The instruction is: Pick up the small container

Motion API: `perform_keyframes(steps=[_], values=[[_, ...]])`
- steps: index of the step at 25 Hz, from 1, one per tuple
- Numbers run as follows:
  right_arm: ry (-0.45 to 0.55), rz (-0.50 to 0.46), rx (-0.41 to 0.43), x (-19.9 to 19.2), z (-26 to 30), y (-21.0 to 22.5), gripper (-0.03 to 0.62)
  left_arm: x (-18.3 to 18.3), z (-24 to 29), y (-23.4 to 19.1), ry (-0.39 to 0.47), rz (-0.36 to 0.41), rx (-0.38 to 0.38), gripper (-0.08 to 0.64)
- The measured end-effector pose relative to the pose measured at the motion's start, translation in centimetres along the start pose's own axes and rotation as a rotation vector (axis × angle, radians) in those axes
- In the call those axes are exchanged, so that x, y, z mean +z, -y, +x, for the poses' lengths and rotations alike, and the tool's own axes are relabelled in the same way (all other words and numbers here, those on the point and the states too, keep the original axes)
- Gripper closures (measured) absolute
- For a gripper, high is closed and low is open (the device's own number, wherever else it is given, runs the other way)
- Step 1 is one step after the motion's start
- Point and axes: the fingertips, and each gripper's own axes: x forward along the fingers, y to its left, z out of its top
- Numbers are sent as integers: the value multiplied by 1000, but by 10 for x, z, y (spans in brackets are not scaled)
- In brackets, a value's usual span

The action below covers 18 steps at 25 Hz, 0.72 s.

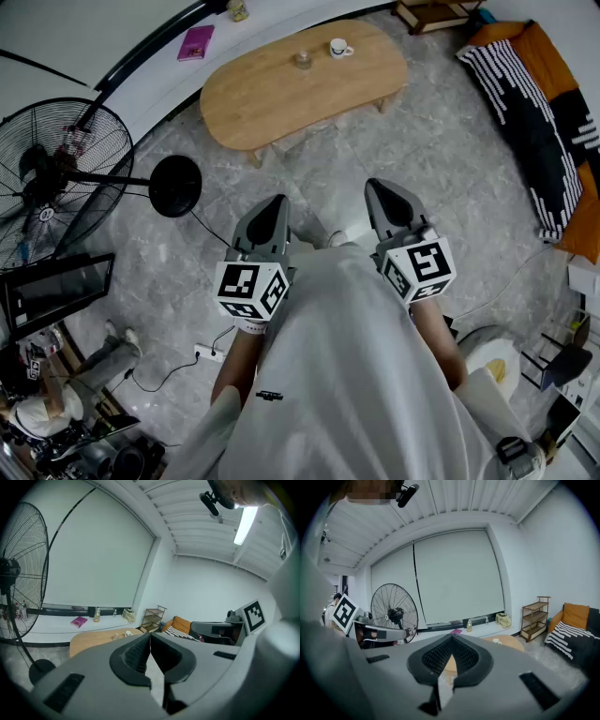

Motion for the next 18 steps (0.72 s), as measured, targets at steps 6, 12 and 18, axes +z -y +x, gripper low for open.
perform_keyframes(steps=[6,12,18], values=[[27,15,17,-5,-28,18,586,-10,3,36,12,-11,18,540],[37,-54,64,-19,-43,29,588,-14,13,64,-10,26,21,540],[6,2,84,-27,-44,31,584,-11,25,75,-34,55,18,540]])
